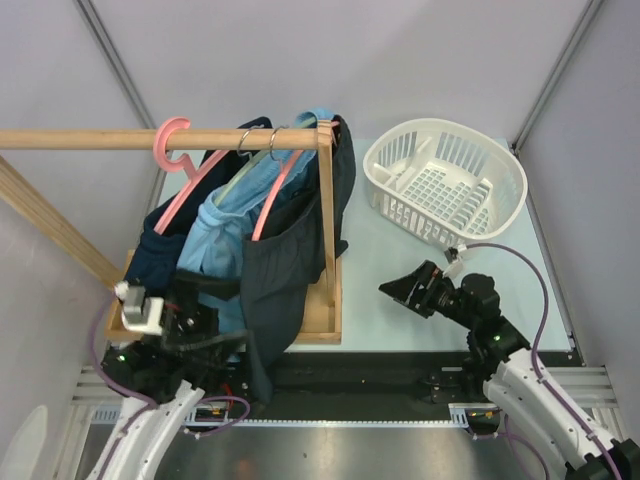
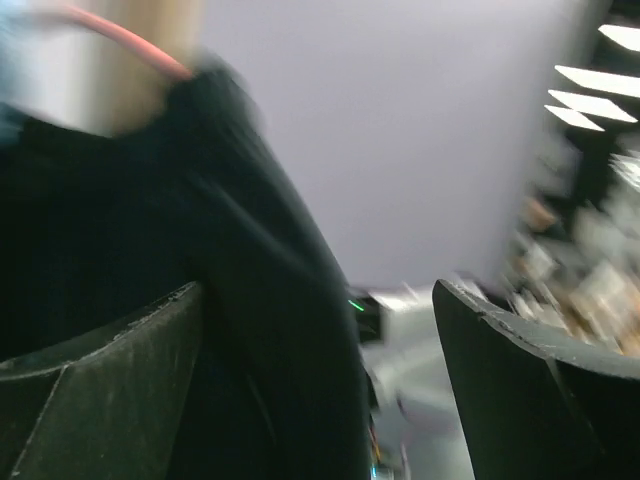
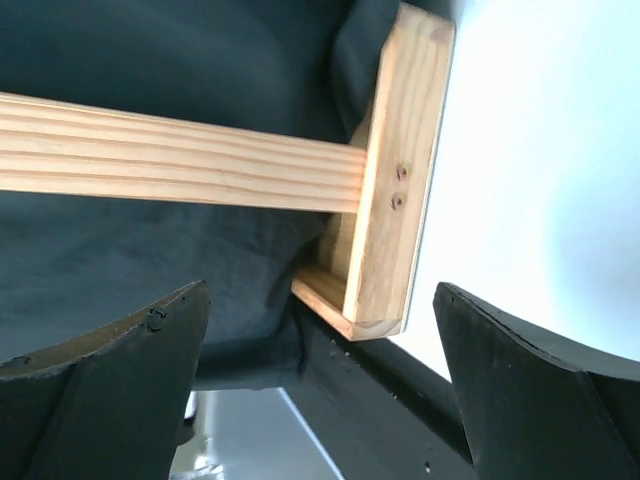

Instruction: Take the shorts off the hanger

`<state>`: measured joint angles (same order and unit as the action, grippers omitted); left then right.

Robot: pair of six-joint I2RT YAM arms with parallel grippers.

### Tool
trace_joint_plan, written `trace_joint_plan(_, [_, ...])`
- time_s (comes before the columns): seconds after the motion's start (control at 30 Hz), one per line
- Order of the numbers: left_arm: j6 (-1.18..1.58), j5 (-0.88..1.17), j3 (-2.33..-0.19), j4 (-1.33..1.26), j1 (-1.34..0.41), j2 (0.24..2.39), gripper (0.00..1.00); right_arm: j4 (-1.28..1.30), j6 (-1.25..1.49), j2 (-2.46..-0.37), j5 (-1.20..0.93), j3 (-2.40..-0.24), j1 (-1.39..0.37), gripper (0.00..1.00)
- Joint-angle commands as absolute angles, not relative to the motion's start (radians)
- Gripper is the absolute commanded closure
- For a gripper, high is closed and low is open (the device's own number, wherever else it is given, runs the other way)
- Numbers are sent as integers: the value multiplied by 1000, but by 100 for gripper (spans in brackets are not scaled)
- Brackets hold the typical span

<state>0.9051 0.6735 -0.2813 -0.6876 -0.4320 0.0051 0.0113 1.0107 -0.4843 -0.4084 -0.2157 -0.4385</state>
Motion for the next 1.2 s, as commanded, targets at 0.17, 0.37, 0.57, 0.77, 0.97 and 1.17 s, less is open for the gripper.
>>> trace_joint_plan(0.17, [673, 40, -843, 674, -423, -81, 0, 249, 792, -436, -370, -396, -445, 0])
trace_joint_plan(0.37, [598, 90, -1075, 795, -423, -72, 0, 242, 773, -445, -391, -439, -446, 0])
trace_joint_plan(0.57, [548, 100, -1172, 664, -442, -75, 0, 256, 709, -491, -425, -505, -446, 0])
trace_joint_plan(0.77, [523, 276, -1290, 624, -457, 155, 0, 275, 652, -548, -448, -601, -445, 0])
trace_joint_plan(0.97, [494, 463, -1419, 577, -457, 449, 0, 273, 614, -592, -480, -672, -446, 0])
trace_joint_plan(1.17, [621, 670, -1446, 365, -457, 682, 10, 275, 607, -592, -477, -689, -445, 0])
